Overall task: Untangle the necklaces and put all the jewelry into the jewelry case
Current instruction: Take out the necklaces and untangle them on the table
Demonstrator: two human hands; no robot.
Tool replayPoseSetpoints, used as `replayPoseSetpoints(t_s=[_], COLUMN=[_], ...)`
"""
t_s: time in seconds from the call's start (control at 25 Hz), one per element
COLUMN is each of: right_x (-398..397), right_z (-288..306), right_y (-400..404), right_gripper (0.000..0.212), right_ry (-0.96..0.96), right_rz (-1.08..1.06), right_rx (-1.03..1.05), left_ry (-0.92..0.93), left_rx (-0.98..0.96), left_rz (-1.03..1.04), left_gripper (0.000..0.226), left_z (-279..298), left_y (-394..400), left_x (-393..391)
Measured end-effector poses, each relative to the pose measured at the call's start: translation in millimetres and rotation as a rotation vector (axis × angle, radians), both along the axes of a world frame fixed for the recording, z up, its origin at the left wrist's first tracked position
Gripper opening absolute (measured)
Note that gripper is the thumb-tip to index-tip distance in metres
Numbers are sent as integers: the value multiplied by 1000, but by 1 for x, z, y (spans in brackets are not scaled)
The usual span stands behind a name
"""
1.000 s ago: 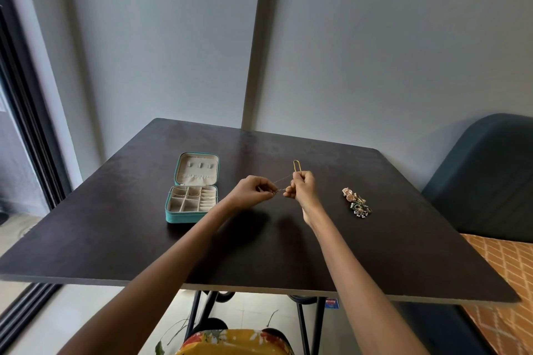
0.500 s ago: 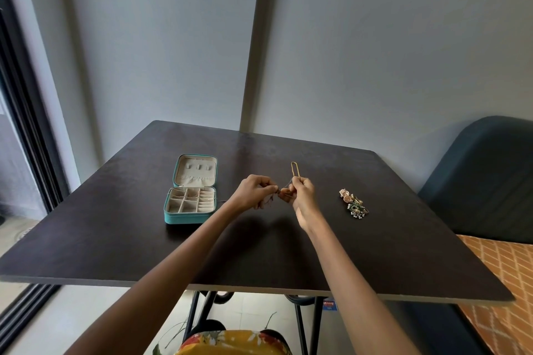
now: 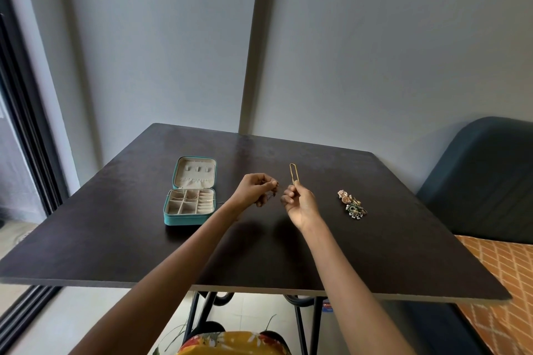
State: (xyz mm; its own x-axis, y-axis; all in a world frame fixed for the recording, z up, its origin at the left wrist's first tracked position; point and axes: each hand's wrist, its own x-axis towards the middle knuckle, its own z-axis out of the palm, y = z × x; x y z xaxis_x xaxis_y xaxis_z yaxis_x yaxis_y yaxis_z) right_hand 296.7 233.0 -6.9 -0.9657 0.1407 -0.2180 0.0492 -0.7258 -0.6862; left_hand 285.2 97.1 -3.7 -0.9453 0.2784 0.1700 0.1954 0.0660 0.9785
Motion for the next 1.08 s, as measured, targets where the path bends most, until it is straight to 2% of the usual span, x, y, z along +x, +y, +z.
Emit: replayPoseSetpoints(t_s=[0.24,0.44,0.8,0.92,1.08], right_x=[-3,-7,-6,-5,-4], right_z=[0,-1,-3,-1,2], right_y=[-2,-6,-7,-5,-1], right_gripper=[23,23,25,29,28], right_ry=[11,-8,-49,-41,-26], right_rz=[-39,-41,-61,-32,2], right_rx=[75,84,-7,-34,23], left_ry=[-24,22,127,52,-107], left_rx=[39,-28,-83,14,143], left_rz=[13,74,142,110,-51], left_gripper=[11,10,7,10,14], left_z=[-7,-10,-14,-13,-11], left_y=[0,2,9,10,8], left_x=[-1,-5,-6,-2,4])
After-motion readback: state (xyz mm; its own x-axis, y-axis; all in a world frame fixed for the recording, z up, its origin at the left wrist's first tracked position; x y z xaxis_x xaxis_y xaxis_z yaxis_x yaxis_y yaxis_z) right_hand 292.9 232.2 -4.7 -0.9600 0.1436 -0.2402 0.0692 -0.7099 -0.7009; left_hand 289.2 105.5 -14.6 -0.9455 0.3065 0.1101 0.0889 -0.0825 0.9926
